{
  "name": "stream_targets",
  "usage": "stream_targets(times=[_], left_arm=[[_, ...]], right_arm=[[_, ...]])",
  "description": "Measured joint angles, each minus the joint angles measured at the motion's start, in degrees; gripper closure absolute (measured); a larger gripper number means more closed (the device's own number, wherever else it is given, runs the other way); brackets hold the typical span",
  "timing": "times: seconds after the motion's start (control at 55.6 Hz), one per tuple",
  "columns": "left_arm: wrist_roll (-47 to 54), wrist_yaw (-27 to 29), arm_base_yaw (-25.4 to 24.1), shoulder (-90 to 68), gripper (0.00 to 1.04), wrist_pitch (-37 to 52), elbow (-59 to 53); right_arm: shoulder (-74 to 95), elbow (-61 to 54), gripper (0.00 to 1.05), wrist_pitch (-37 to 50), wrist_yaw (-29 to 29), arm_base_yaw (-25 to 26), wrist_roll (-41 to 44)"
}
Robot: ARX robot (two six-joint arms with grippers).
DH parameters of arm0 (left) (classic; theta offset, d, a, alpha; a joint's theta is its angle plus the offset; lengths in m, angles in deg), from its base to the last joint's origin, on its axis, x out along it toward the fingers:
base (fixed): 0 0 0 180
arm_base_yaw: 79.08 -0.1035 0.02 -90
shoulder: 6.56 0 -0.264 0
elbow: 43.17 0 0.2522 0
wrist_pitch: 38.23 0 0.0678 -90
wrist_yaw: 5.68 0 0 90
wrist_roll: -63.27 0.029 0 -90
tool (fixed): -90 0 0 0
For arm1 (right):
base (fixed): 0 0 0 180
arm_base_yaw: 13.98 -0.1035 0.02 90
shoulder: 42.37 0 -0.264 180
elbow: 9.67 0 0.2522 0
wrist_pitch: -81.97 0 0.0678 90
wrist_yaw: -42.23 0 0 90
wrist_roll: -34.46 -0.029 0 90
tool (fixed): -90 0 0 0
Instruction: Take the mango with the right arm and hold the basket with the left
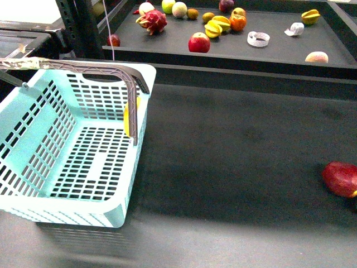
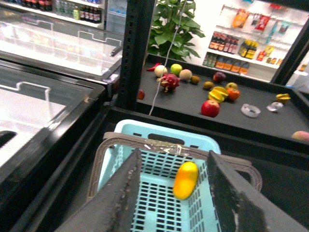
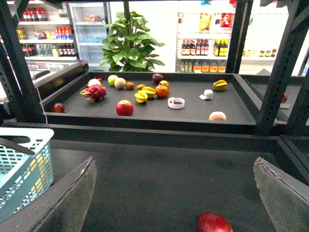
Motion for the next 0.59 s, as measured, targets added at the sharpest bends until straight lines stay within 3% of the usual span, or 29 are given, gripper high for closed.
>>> stream_targets(times=[0.18,0.306,0.432,0.504,0.594], left_arm=[[4.24,4.79,5.31,8.96,1.04,-5.97,-3.54],[4.76,7.15,7.76,12.13,1.03,-5.64,-6.23],[4.96,9.05,9.88,17.59,1.03,-10.69,-6.36],[5.07,14.62,14.03,21.40,1.03,-14.25,-6.38],[5.29,14.69,15.91,24.63,1.03,-17.20,-6.38]], right_arm=[[0.00,-0.02,0.08,0.00,-0.02,0.00,-0.02],[0.00,0.00,0.08,0.00,-0.02,0.00,-0.02],[0.00,-0.02,0.08,0.00,-0.02,0.00,-0.02],[0.00,-0.02,0.08,0.00,-0.02,0.00,0.00],[0.00,-0.02,0.08,0.00,-0.07,0.04,-0.02]])
